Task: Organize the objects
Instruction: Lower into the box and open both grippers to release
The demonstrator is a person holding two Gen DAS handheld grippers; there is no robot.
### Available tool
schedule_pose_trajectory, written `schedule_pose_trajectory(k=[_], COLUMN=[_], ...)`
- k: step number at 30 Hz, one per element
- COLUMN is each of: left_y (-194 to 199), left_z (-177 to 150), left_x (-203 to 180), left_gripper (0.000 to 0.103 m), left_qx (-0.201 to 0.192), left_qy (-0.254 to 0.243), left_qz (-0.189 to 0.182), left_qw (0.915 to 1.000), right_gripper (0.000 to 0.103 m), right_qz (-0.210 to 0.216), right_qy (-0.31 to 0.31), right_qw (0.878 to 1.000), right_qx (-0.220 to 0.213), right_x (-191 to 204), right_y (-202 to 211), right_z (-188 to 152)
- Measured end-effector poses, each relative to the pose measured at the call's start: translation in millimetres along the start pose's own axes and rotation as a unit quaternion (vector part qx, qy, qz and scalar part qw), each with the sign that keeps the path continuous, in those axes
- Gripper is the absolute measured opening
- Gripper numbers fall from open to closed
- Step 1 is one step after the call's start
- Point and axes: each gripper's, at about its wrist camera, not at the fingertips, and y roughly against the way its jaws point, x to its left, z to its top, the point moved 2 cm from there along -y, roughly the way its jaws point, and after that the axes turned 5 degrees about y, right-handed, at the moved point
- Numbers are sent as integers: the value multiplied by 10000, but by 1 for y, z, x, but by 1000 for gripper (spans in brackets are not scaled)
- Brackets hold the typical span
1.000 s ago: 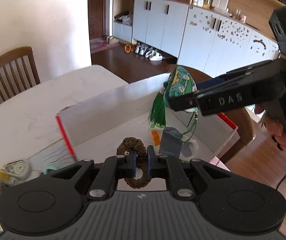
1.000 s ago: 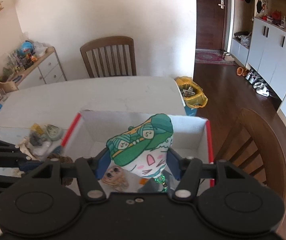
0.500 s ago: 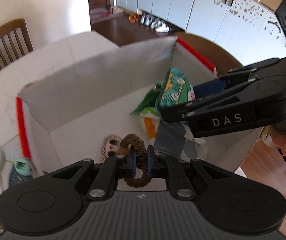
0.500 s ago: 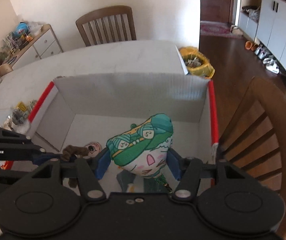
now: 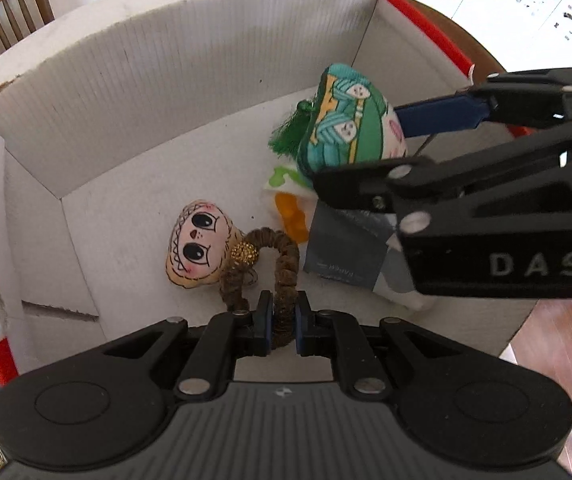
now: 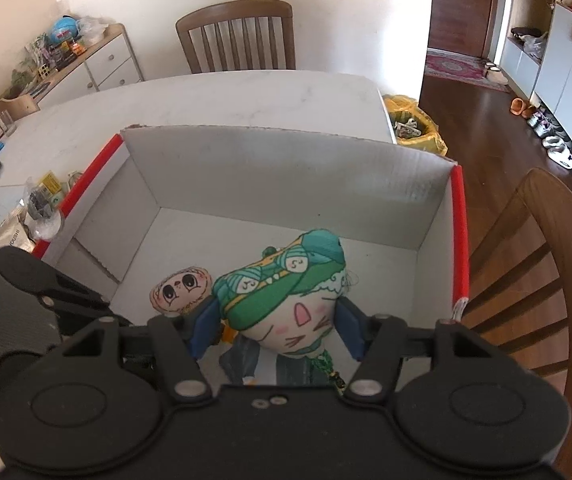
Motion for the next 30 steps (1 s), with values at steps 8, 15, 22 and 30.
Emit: schedule_pose_trajectory(k=[8, 15, 22, 30], left_y=[5, 19, 45, 81], left_z=[-2, -7, -24, -26], left_x=[0, -1, 7, 11], left_gripper=[11, 18, 44, 55], left_qx=[-52, -256, -652, -1166], left_qy=[46, 152, 346, 419], left_qz=[-3, -13, -263, -481], left_qw=[10000, 9996, 9969, 9911], right_gripper=[65, 65, 69, 75], right_qz=[77, 114, 97, 130], right_qy=[-72, -92, -108, -152], right_qw=[9999, 9997, 9993, 9975], right_qx=[-97, -184, -348, -681], right_x=[-5, -6, -2, 11], right_y=[7, 20, 41, 77], right_z=[1, 1, 0, 0])
